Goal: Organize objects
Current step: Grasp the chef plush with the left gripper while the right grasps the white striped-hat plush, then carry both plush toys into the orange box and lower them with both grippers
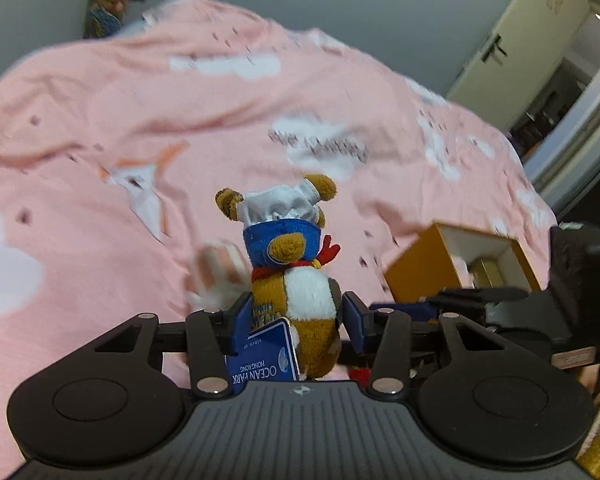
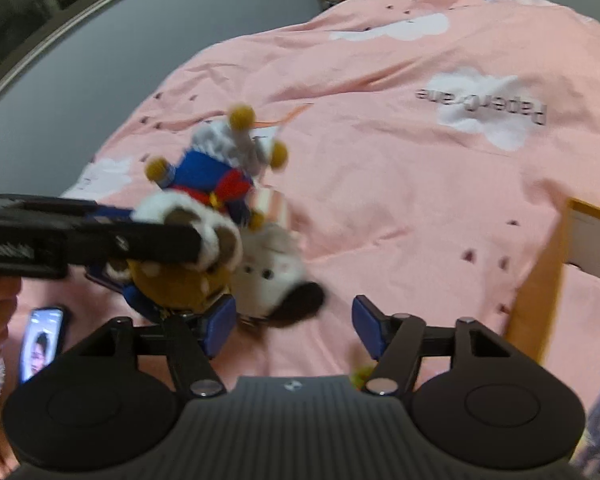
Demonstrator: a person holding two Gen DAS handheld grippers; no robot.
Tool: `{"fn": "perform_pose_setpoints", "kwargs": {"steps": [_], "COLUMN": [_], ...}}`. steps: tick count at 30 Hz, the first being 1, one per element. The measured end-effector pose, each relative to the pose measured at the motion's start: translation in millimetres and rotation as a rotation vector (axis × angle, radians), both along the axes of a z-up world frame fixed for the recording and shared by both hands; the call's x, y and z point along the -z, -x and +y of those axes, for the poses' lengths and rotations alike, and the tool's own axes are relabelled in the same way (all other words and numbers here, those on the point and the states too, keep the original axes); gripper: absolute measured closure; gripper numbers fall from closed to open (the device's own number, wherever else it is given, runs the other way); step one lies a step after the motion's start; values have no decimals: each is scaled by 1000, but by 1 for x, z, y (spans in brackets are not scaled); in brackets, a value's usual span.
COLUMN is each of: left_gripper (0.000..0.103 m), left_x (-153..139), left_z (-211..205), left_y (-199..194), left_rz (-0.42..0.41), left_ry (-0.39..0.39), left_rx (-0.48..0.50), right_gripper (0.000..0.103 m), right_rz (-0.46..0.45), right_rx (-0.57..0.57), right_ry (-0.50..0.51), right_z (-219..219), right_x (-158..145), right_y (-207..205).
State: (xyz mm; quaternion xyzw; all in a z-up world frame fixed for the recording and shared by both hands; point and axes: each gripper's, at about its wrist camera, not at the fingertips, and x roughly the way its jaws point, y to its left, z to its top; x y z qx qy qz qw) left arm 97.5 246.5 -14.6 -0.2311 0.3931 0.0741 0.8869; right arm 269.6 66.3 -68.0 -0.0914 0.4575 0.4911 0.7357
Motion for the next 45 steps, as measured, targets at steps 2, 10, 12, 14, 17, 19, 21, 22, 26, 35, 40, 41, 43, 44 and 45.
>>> {"fn": "perform_pose_setpoints", "kwargs": {"steps": [2,10,12,14,17,19,21,22,26,35,40,41,43,44,45], "left_gripper": [49,49,49,49,49,49,49,49,49,49,49,49,49,49,49], "left_x": [-5,4,7,11,17,19,21,21,21,6,-18,-24,-36,-42,-48], "left_z": [7,28,32,36,43,48,51,52,53,44,28,22,9,2,-5], "left_y": [1,6,7,8,7,8,9,10,11,17,24,26,29,29,30], "left_rz": [13,74,81,91,109,119,123,124,127,86,30,16,-15,-27,-41], "left_ry": [-33,-110,-104,-104,-96,-88,-79,-76,-71,-61,-36,-32,-24,-21,-17], "left_rx": [-33,-121,-129,-137,-142,-141,-139,-137,-138,-124,-98,-89,-66,-56,-43], "right_gripper": [36,32,36,36,32,27,27,27,36,42,42,42,42,42,42], "right_rz": [9,149,181,215,279,287,309,321,323,190,150,137,110,100,93], "right_rx": [-26,22,39,42,29,13,3,3,-7,-11,12,19,35,45,59], "right_ry": [-14,-8,9,19,13,19,11,9,-9,-15,-85,-95,-120,-132,-144], "right_z": [10,45,49,54,61,67,72,75,80,59,16,9,-12,-23,-36], "right_x": [0,28,39,49,61,68,73,76,73,33,-7,-15,-33,-41,-49], "right_y": [1,-28,-35,-40,-44,-43,-42,-43,-37,-13,-5,-3,3,5,7]}}
